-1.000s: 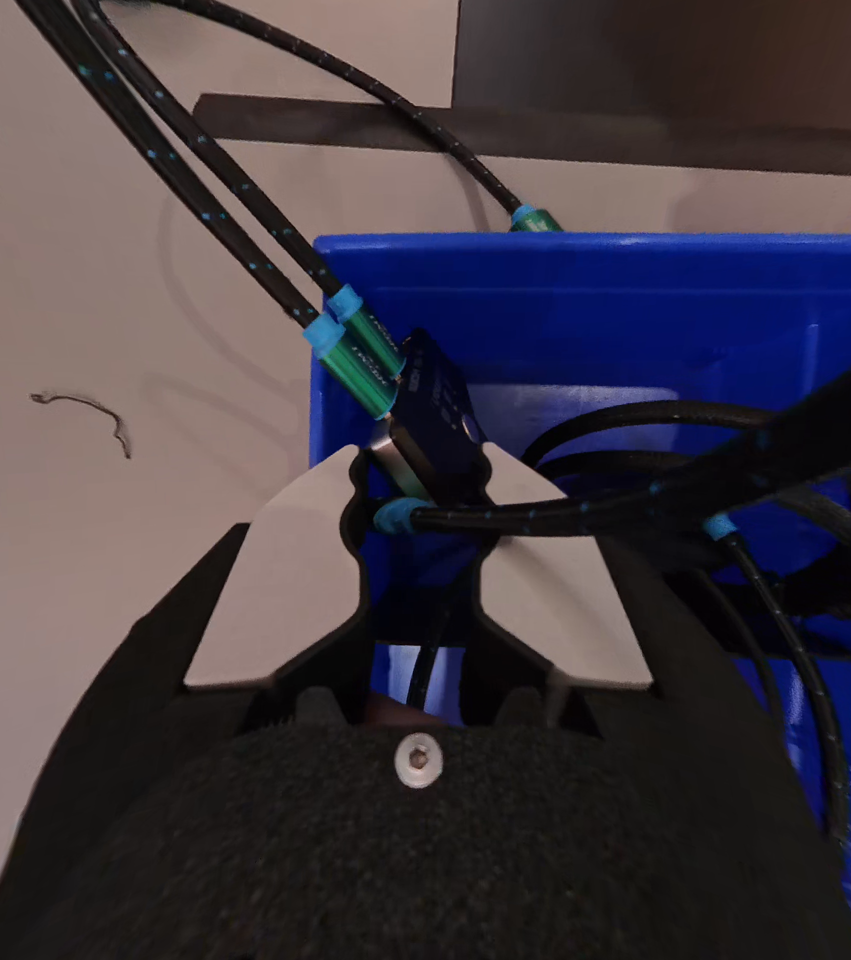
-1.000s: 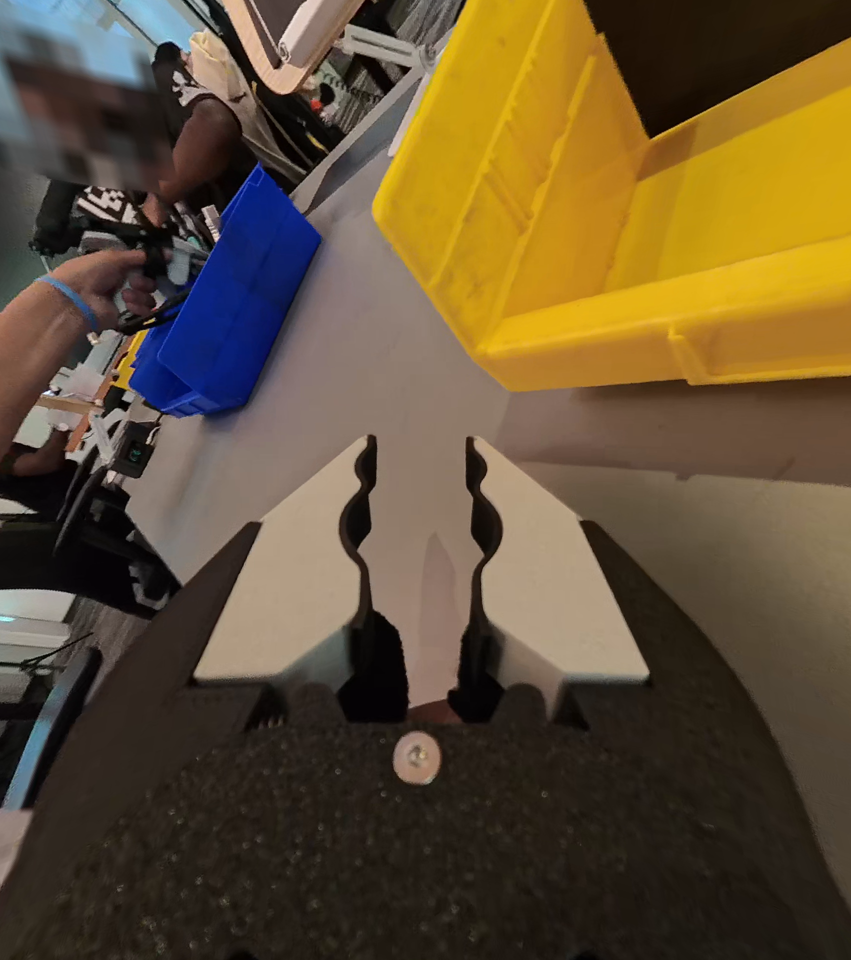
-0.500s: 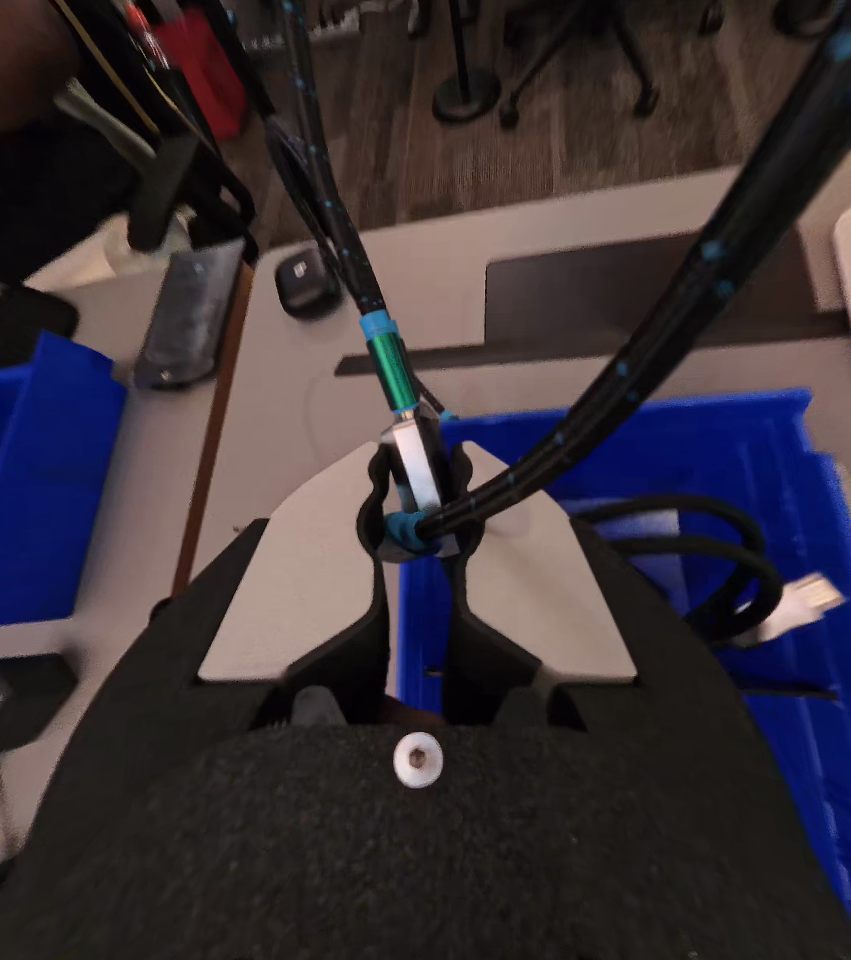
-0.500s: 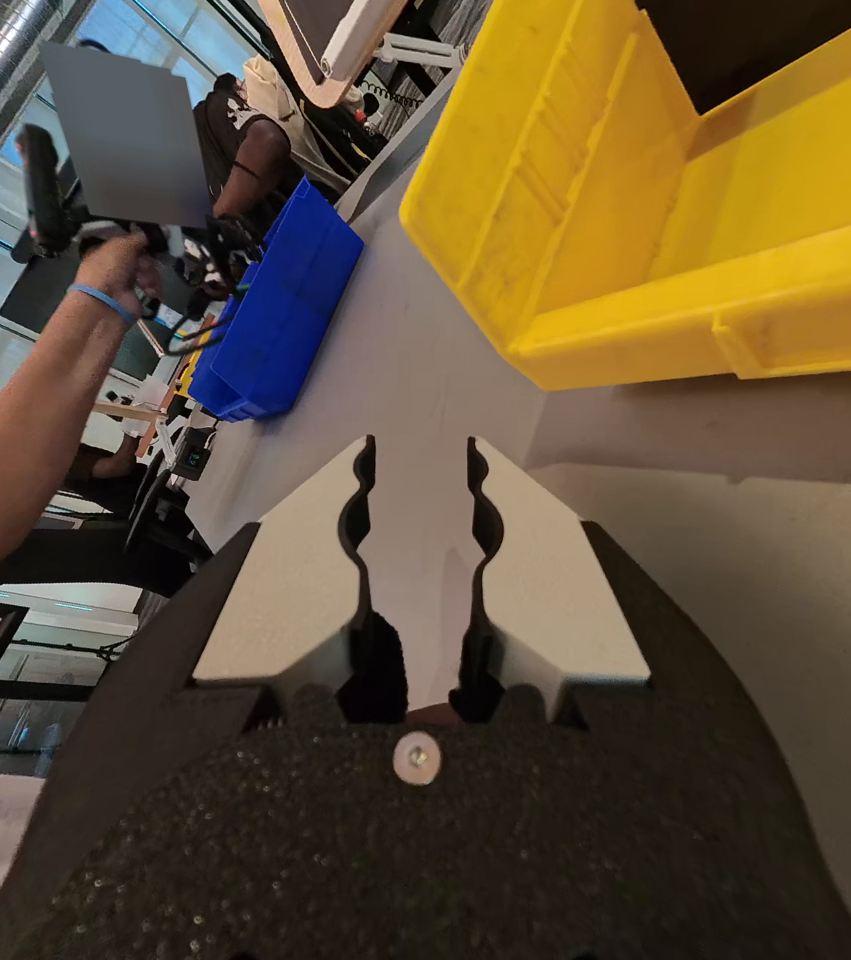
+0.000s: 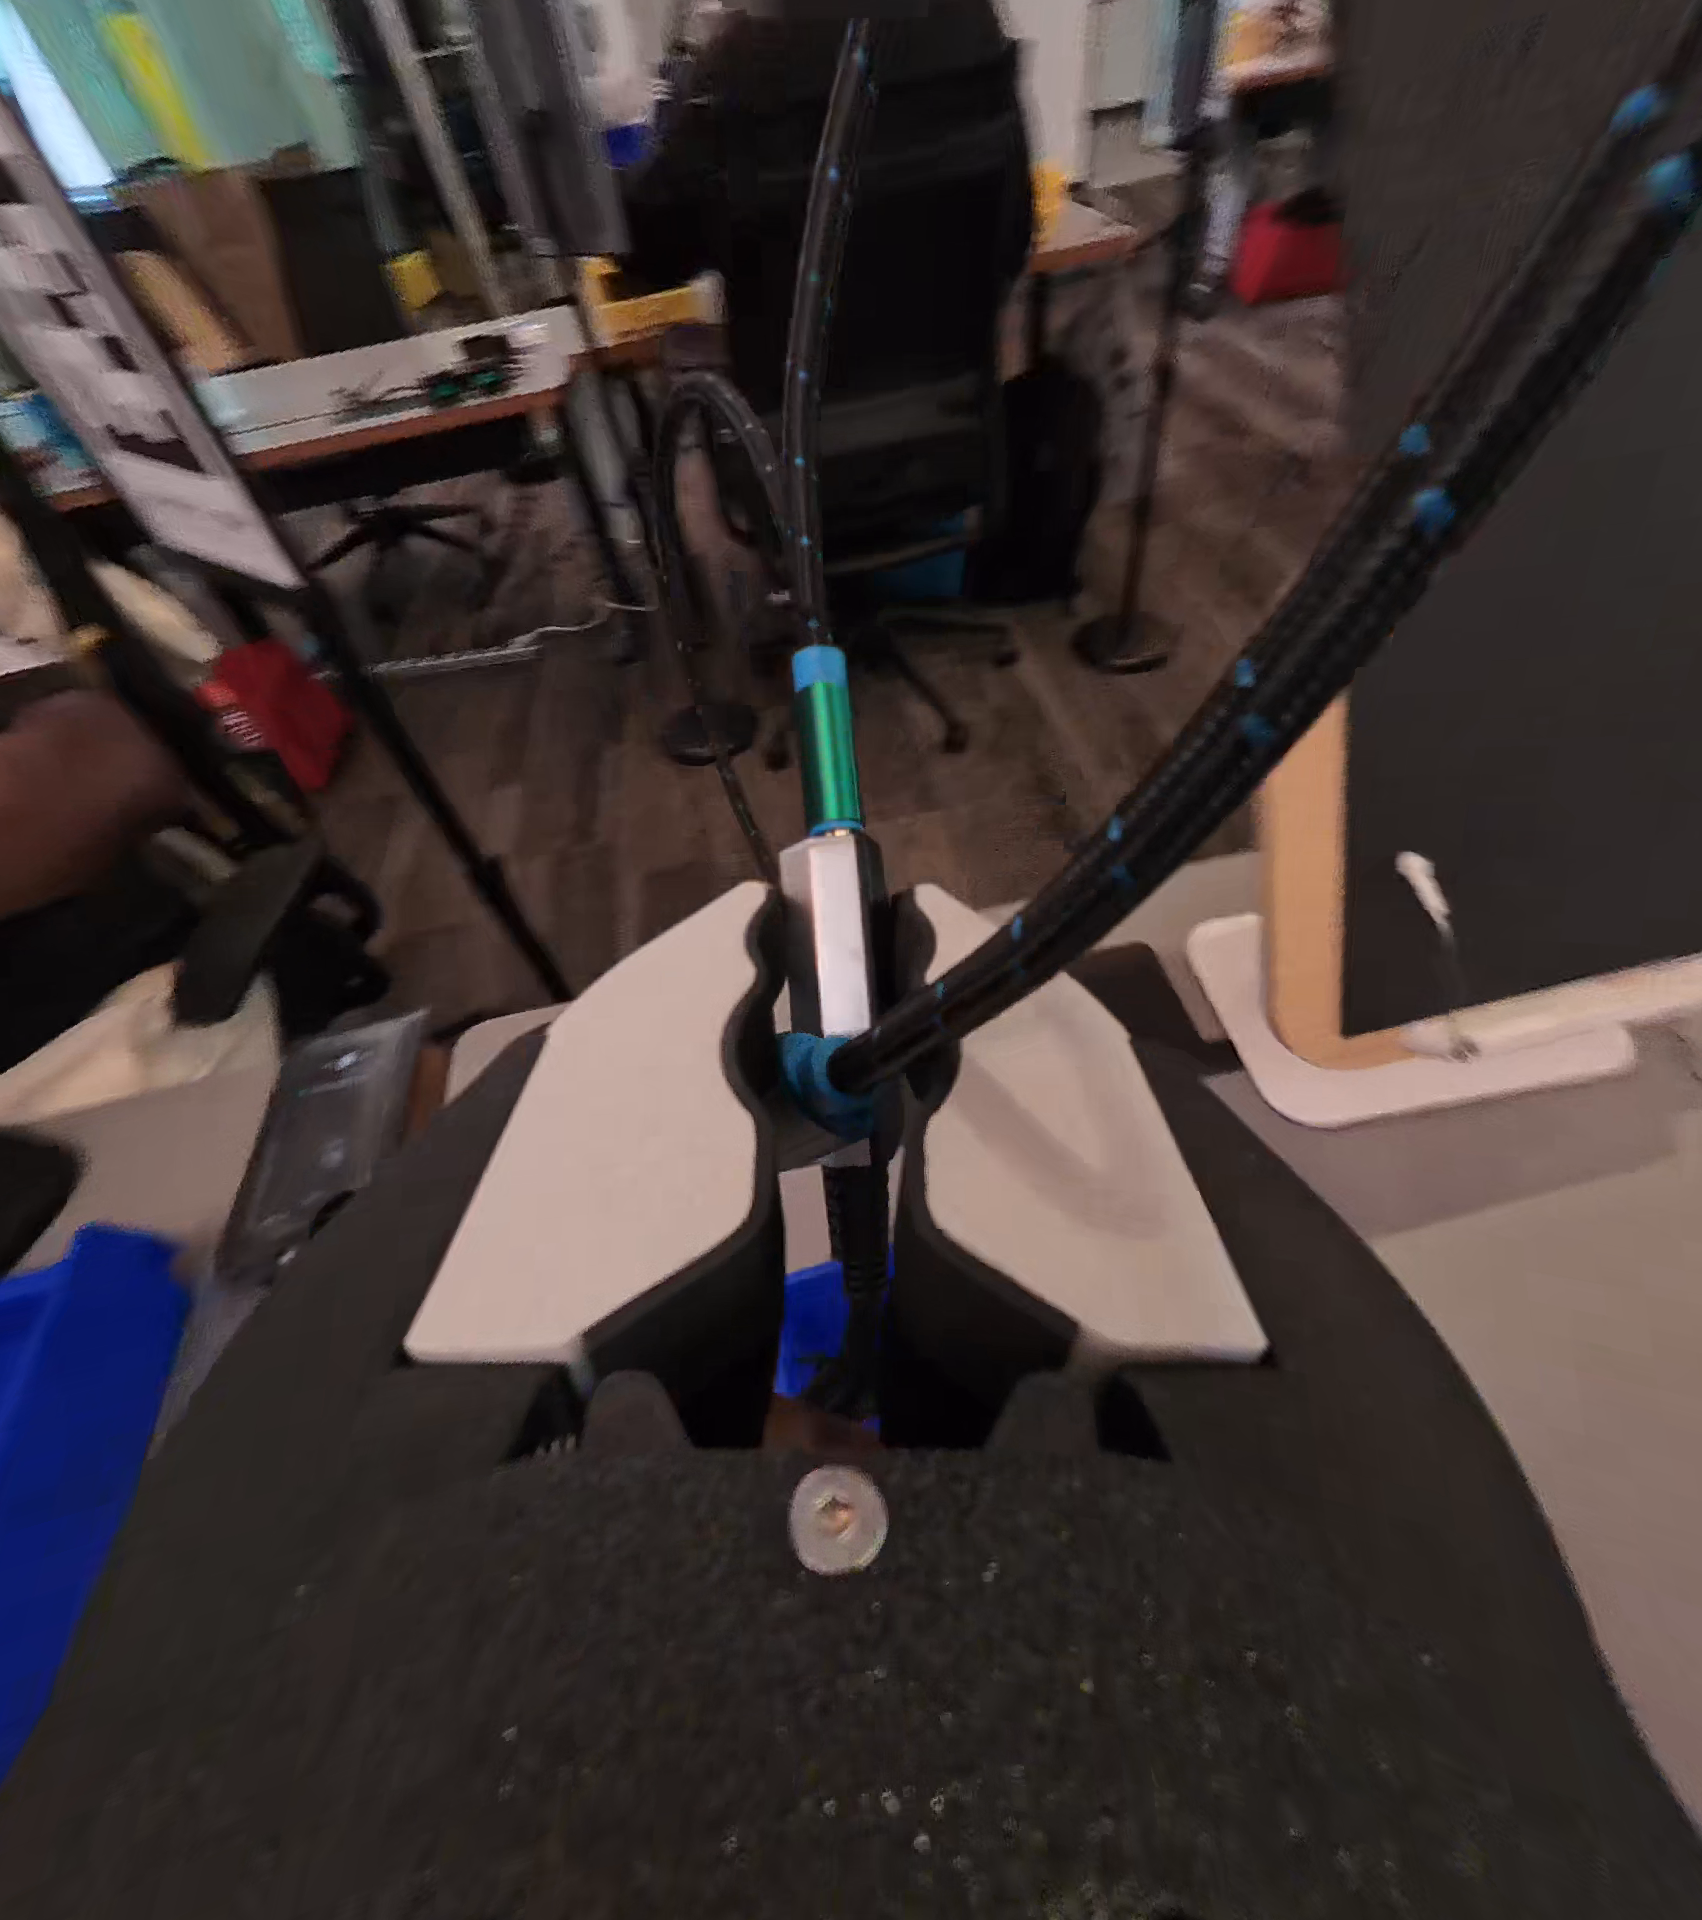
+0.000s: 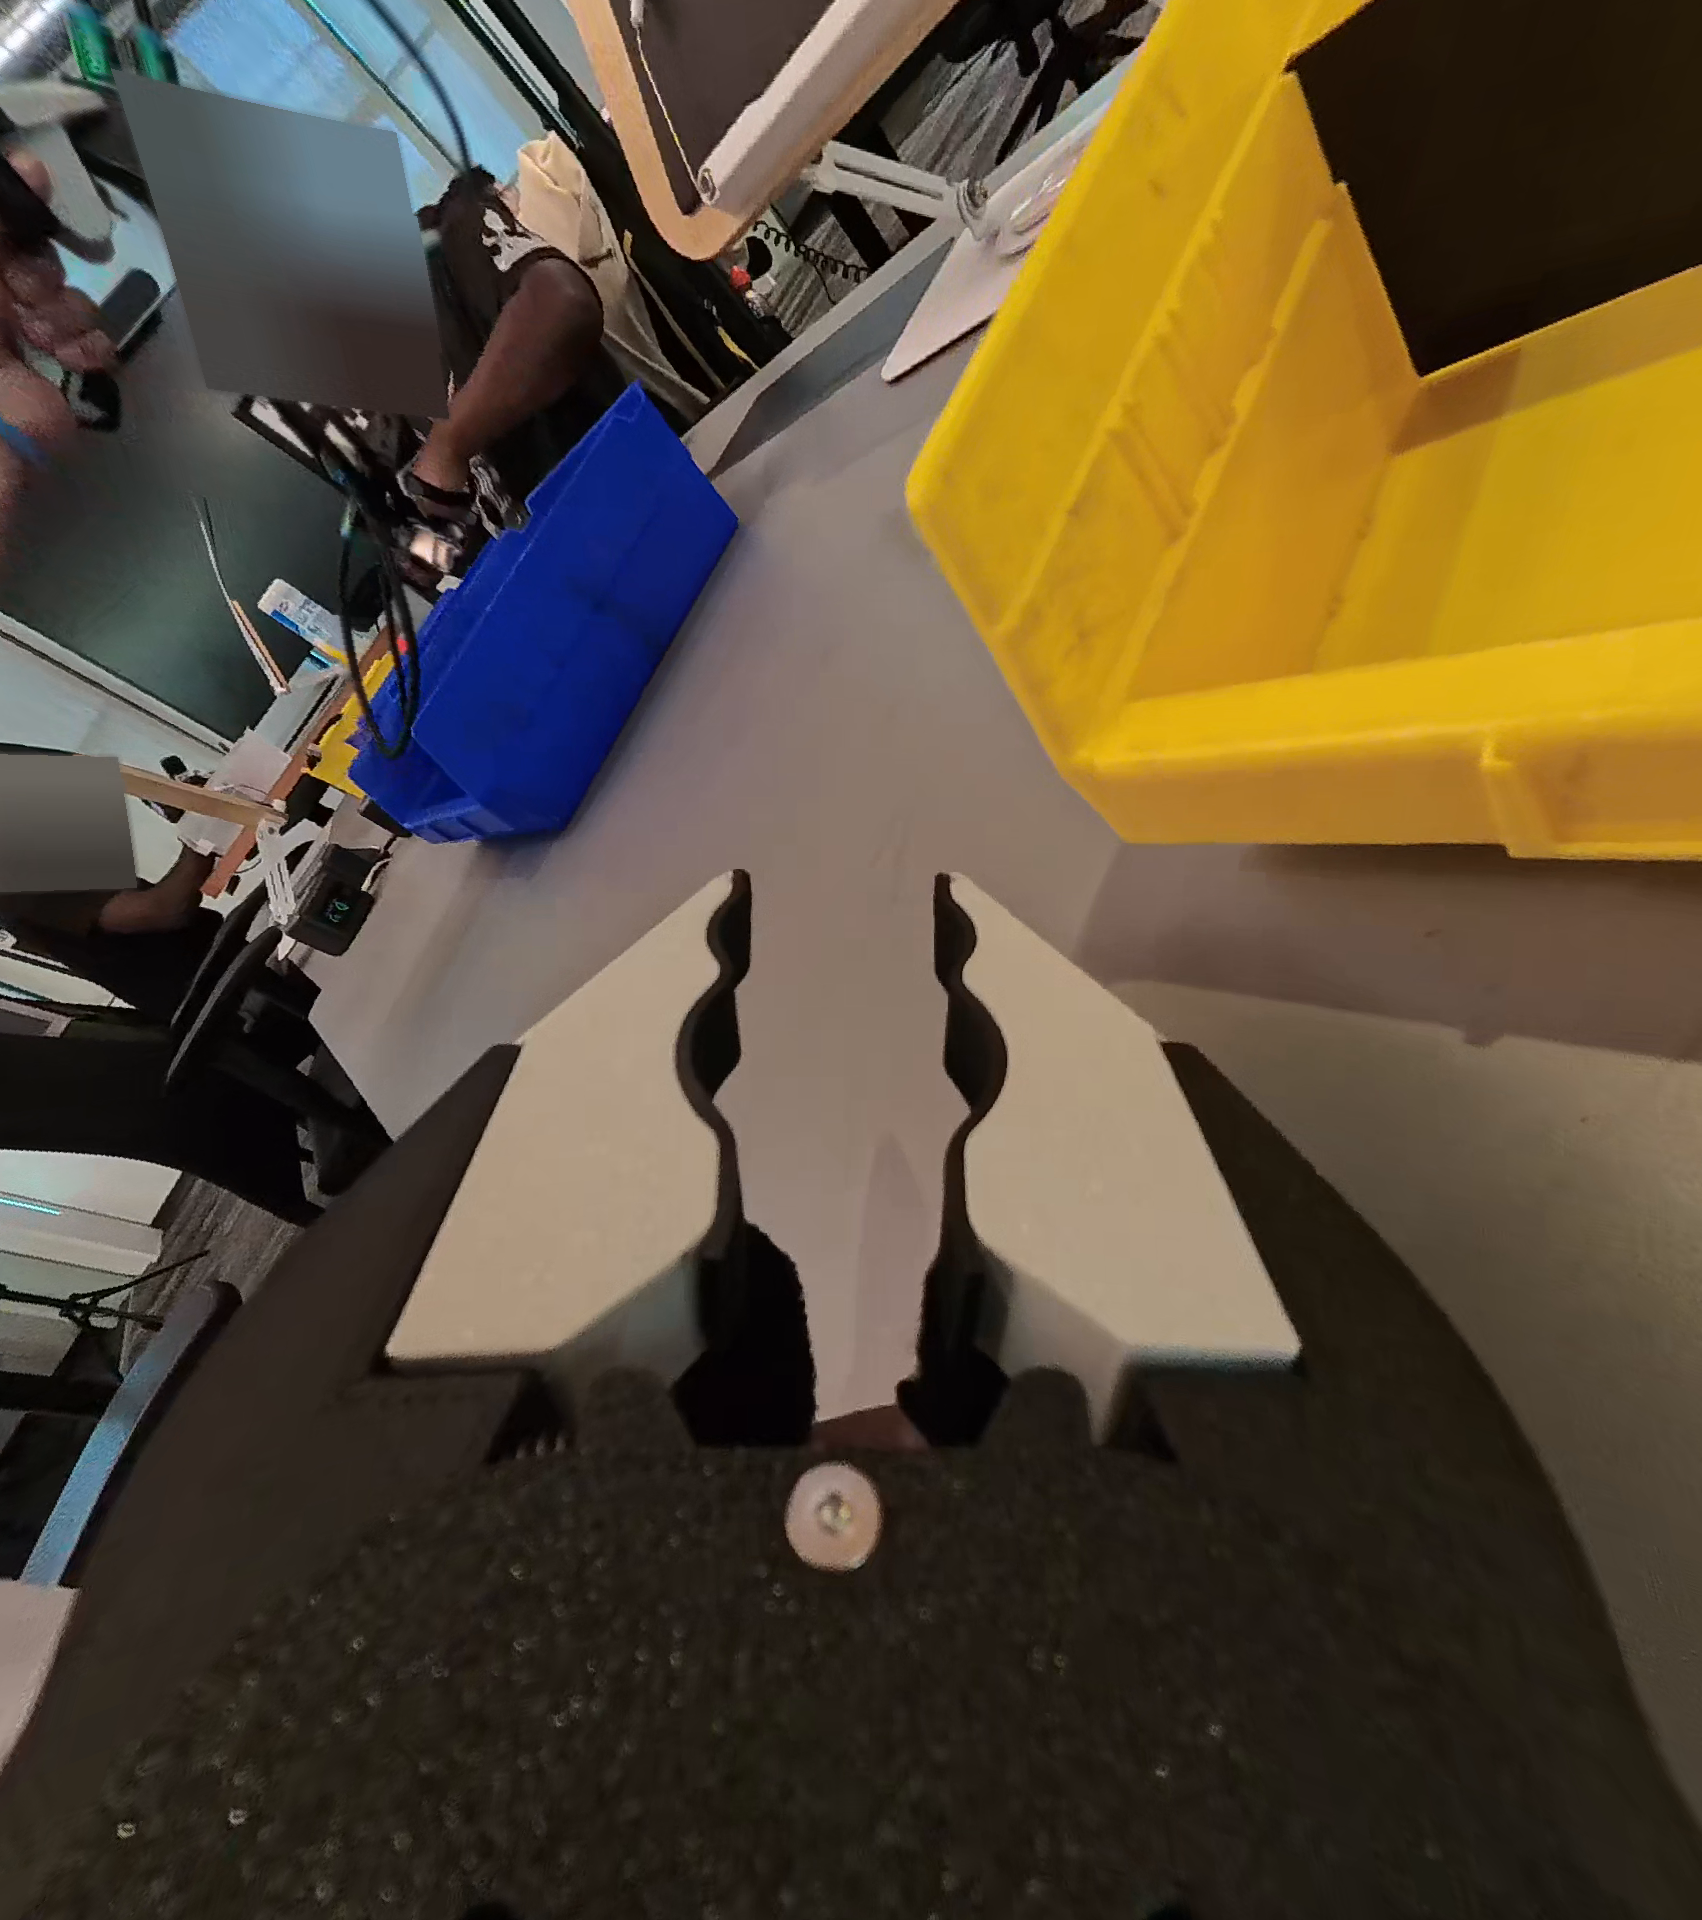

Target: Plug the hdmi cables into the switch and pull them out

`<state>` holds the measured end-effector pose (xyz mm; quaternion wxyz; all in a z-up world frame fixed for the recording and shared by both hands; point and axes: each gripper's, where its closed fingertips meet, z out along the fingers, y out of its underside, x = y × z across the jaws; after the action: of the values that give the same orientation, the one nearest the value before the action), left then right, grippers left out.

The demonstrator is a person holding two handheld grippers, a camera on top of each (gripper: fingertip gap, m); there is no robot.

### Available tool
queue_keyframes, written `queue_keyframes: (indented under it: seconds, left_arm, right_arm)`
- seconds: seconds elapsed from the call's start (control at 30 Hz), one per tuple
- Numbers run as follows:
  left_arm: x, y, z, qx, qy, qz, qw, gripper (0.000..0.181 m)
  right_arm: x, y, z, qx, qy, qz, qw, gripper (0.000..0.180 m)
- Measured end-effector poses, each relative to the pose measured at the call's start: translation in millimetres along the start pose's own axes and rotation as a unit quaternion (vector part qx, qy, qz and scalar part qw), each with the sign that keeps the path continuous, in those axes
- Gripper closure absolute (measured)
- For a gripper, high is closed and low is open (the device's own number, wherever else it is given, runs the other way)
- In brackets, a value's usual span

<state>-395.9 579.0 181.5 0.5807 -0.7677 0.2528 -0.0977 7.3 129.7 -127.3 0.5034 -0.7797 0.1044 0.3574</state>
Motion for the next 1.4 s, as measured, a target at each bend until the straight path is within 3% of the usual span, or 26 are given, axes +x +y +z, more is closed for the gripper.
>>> queue_keyframes:
  seconds: [0.13,0.33,0.47,0.6,0.7,0.97,1.1,1.27,1.4]
  left_arm:
    - [41,-6,1,0.024,0.071,-0.001,0.997,0.161]
    - [91,56,31,-0.053,0.115,0.055,0.99,0.161]
    - [108,59,33,-0.022,0.15,0.029,0.988,0.161]
    - [144,88,36,-0.061,0.207,0.047,0.975,0.161]
    - [163,83,27,-0.061,0.257,0.018,0.964,0.162]
    - [100,16,-23,0.063,0.267,-0.049,0.961,0.162]
    - [71,-21,-76,0.176,0.32,-0.075,0.928,0.162]
    - [56,18,-73,0.096,0.317,-0.048,0.942,0.161]
    - [76,30,-79,0.088,0.36,-0.032,0.928,0.162]
  right_arm:
    - [0,-1,-1,0.004,0.0,0.0,1.0,0.145]
    - [-1,1,0,-0.001,0.0,-0.004,1.0,0.145]
    - [0,0,-1,-0.001,-0.001,0.001,1.0,0.145]
    - [-1,1,-1,-0.003,-0.004,0.002,1.0,0.145]
    - [-2,3,1,-0.006,-0.007,0.003,1.0,0.145]
    - [-4,7,3,-0.018,-0.005,-0.004,1.0,0.145]
    - [-3,7,4,-0.018,-0.007,0.001,1.0,0.145]
    - [-5,10,6,-0.024,-0.007,-0.004,1.0,0.145]
    - [-5,11,9,-0.027,-0.005,-0.006,1.0,0.145]
